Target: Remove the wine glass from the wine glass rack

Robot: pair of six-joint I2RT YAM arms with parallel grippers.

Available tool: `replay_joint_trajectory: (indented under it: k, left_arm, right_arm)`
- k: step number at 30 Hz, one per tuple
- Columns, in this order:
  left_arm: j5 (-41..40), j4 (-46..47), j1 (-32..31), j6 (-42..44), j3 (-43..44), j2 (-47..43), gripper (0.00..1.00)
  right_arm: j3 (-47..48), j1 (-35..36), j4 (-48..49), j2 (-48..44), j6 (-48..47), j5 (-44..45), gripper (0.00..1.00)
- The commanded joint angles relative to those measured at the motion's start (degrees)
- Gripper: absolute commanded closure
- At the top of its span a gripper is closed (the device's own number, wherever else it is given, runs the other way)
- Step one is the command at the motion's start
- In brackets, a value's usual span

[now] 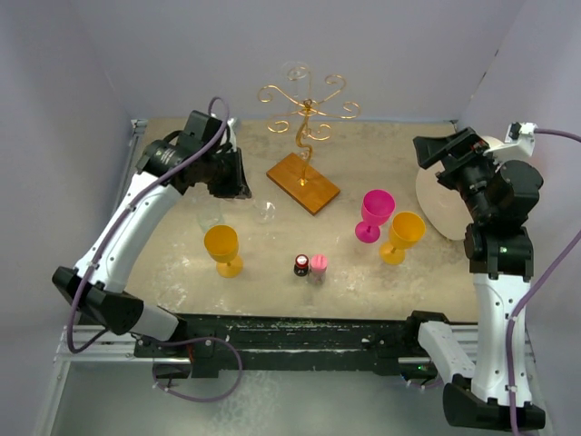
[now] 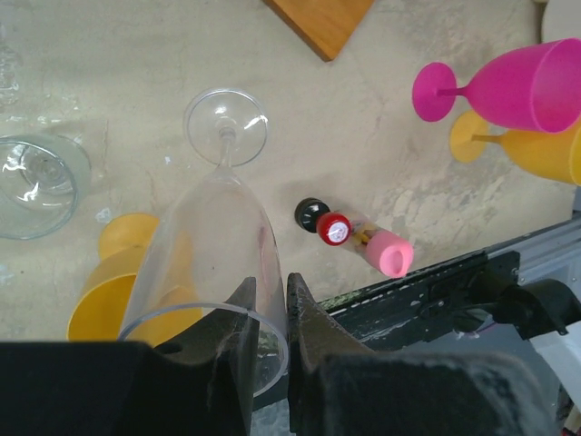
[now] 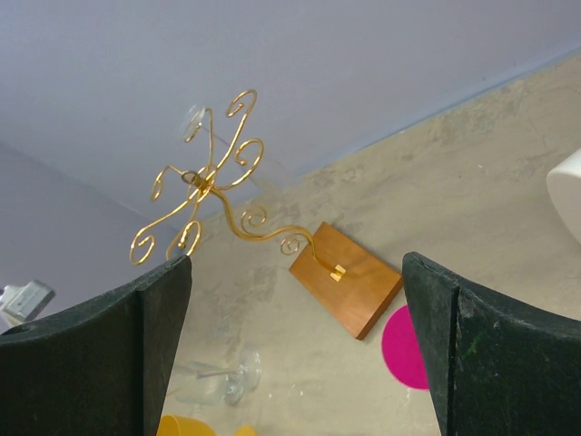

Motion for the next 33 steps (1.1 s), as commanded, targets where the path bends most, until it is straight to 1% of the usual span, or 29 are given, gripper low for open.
replay_joint_trajectory:
  k: [1, 8, 18, 24, 30, 33]
  left_arm:
    - [-1.9, -3.1, 0.3, 5.0, 4.2, 3.9, 1.00]
    - [-3.7, -7.1, 0.3, 7.9, 6.3, 9.9, 1.00]
    - [-4.8, -6.1, 0.3, 9.3, 2.1, 12.5, 0.99]
    - [-6.1, -4.6, 0.5, 9.2, -1.7, 12.7, 0.96]
    - [-6.1, -2.5, 0.8, 9.3, -4.4, 12.0, 0.87]
    - [-5.4, -1.6, 1.0, 9.0, -5.7, 11.5, 0.87]
  right_arm:
    - [1.1, 0.9, 1.2, -1.1, -3.0, 1.7, 0.00]
    - [0.8, 1.7, 1.2, -0.5, -4.5, 1.1, 0.00]
    - [-0.3, 2.1, 2.1, 0.9, -5.0, -0.9, 0.00]
    - [-0.8, 2.7, 1.9, 0.7, -5.6, -0.8, 0.00]
    - [-0.8, 3.5, 2.2, 1.2, -5.8, -1.1, 0.00]
    - [-0.2, 3.8, 1.8, 1.6, -6.1, -1.2, 0.00]
